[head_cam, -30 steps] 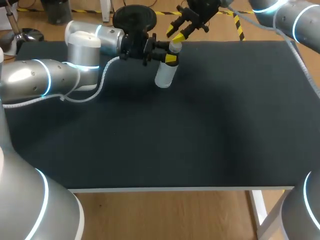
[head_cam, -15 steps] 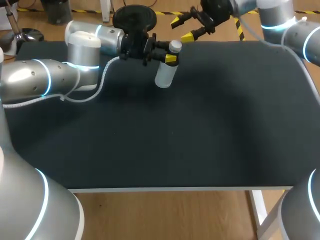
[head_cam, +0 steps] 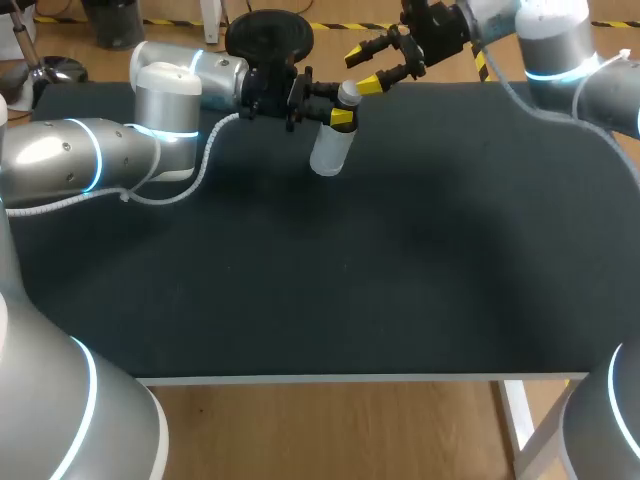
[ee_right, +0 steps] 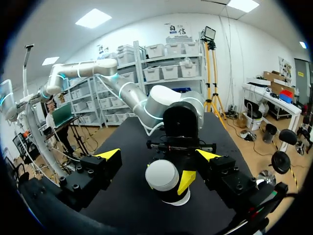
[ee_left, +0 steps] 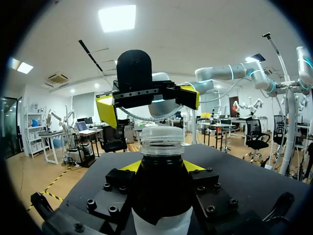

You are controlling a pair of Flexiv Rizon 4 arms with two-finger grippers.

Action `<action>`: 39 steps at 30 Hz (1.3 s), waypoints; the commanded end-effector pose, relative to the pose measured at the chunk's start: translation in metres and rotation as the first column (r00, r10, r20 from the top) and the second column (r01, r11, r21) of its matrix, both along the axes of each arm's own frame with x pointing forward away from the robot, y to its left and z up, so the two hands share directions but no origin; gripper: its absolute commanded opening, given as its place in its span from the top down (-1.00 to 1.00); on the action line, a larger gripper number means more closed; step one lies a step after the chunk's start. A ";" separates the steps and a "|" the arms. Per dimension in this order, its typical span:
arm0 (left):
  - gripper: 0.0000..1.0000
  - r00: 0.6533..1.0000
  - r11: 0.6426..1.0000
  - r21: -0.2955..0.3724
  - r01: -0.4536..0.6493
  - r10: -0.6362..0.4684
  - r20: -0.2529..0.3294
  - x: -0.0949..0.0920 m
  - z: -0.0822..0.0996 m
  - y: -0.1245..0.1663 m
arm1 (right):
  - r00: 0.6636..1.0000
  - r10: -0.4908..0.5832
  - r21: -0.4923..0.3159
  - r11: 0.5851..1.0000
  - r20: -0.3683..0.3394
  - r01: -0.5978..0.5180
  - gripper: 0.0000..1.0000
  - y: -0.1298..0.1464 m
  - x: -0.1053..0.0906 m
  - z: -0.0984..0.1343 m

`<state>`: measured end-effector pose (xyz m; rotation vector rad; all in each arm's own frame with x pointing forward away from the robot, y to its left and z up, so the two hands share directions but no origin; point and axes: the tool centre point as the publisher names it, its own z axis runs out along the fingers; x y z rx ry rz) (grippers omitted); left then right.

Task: Unscrew the bottle cap

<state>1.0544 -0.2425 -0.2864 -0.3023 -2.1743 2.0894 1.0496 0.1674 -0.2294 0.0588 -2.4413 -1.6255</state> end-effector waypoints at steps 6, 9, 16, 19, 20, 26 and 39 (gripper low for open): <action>1.00 1.000 1.000 -0.003 0.008 -0.008 -0.001 0.004 -0.002 -0.001 | 0.844 -0.500 -0.047 0.855 0.194 0.517 -1.00 0.001 -0.004 -0.002; 1.00 1.000 1.000 -0.003 0.008 -0.008 -0.001 0.004 -0.002 -0.001 | 0.838 -0.507 -0.055 0.849 0.200 0.526 -1.00 0.000 -0.004 -0.003; 1.00 1.000 1.000 -0.003 0.008 -0.008 -0.001 0.004 -0.002 -0.001 | 0.823 -0.527 -0.075 0.831 0.213 0.552 -1.00 -0.002 -0.007 -0.004; 1.00 1.000 1.000 -0.003 0.008 -0.008 -0.001 0.004 -0.002 -0.001 | 0.822 -0.529 -0.089 0.827 0.209 0.555 -1.00 -0.002 -0.006 -0.007; 1.00 1.000 1.000 -0.003 0.008 -0.008 -0.001 0.004 -0.002 -0.001 | 0.822 -0.530 -0.097 0.825 0.209 0.557 -1.00 -0.002 -0.005 -0.007; 1.00 1.000 1.000 -0.003 0.008 -0.008 -0.001 0.004 -0.002 -0.001 | 0.814 -0.541 -0.157 0.803 0.212 0.575 -1.00 -0.001 -0.003 -0.010; 1.00 1.000 1.000 -0.003 0.008 -0.008 -0.001 0.004 -0.002 -0.001 | 0.831 -0.537 -0.191 0.809 0.149 0.556 -1.00 0.004 0.000 -0.015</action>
